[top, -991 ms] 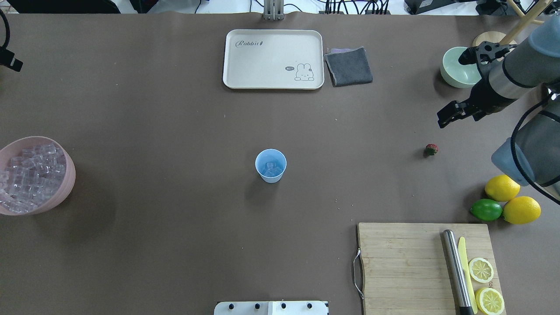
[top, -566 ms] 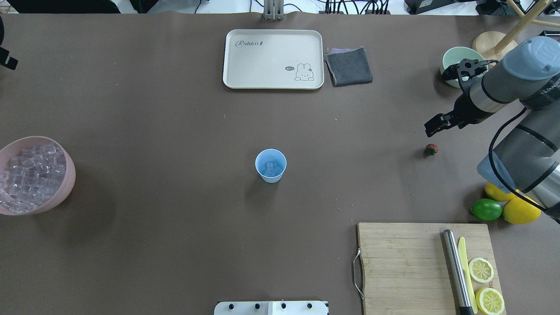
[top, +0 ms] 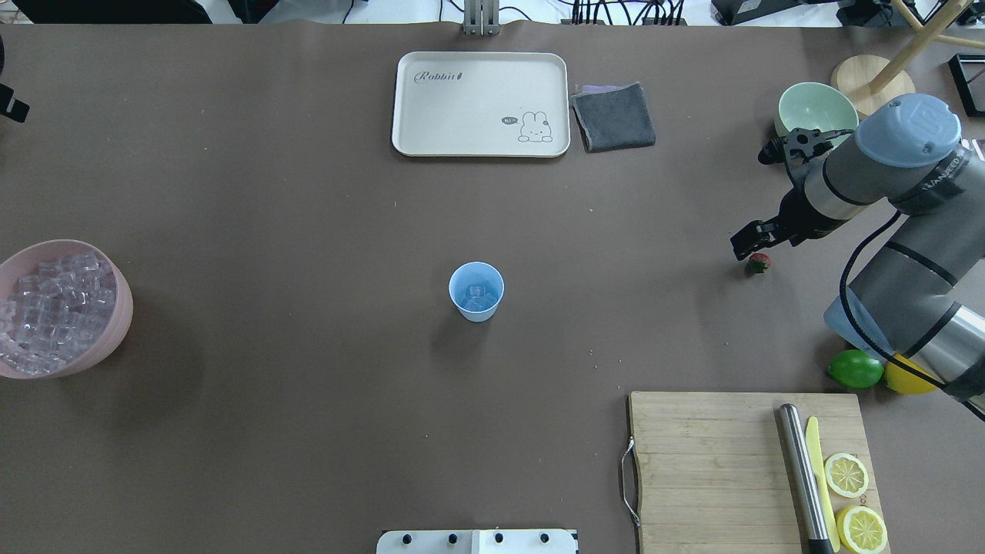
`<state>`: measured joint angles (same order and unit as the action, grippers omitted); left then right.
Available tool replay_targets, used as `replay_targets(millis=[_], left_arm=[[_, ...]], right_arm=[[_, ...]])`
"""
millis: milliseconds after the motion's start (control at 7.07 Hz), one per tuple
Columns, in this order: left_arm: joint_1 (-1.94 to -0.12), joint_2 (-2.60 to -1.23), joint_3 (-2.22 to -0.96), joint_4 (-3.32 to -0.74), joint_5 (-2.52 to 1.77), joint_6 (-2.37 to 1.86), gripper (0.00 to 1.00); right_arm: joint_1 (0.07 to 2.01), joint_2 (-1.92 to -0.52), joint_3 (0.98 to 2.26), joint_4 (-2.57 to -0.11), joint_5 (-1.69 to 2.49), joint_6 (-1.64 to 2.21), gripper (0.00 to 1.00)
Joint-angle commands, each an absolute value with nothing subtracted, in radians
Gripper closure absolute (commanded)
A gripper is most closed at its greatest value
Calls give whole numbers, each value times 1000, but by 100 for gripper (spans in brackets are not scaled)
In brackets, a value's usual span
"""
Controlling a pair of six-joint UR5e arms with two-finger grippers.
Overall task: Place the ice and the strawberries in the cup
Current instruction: 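Move the right gripper over the red strawberry, then lower the right gripper and grasp the strawberry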
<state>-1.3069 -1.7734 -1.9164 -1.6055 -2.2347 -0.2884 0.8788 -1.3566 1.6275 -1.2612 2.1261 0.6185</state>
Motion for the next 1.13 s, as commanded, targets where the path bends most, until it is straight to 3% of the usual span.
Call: replay_targets(millis=[0,142,283,708,849,991], left_arm=[[-1307,-1773,-1916,-1606,-2233,-288,3],[-1307,-1773,-1917,-1606,-2233,-288,3],[-1307,-1773,-1917,-1605,-2233,-288,3],[-1305,-1776,-1917,-1605,-2233,-288,3],[-1305,-1778,-1919,-1605,-2233,-288,3],[-1305,-1781,-1917,-1605,-2233,-288,3]], right_arm=[[864,-1358,1626,-1261,2112,621,1],[859,-1359,1625,-1261,2109,621,2],[859,-1359,1617,-1261,2099,627,20],[853,-1358,1600,-1261,2080,629,21],[851,-1356,1601,-1261,2080,643,25],[850,-1351,1603,-1259,2080,652,37]])
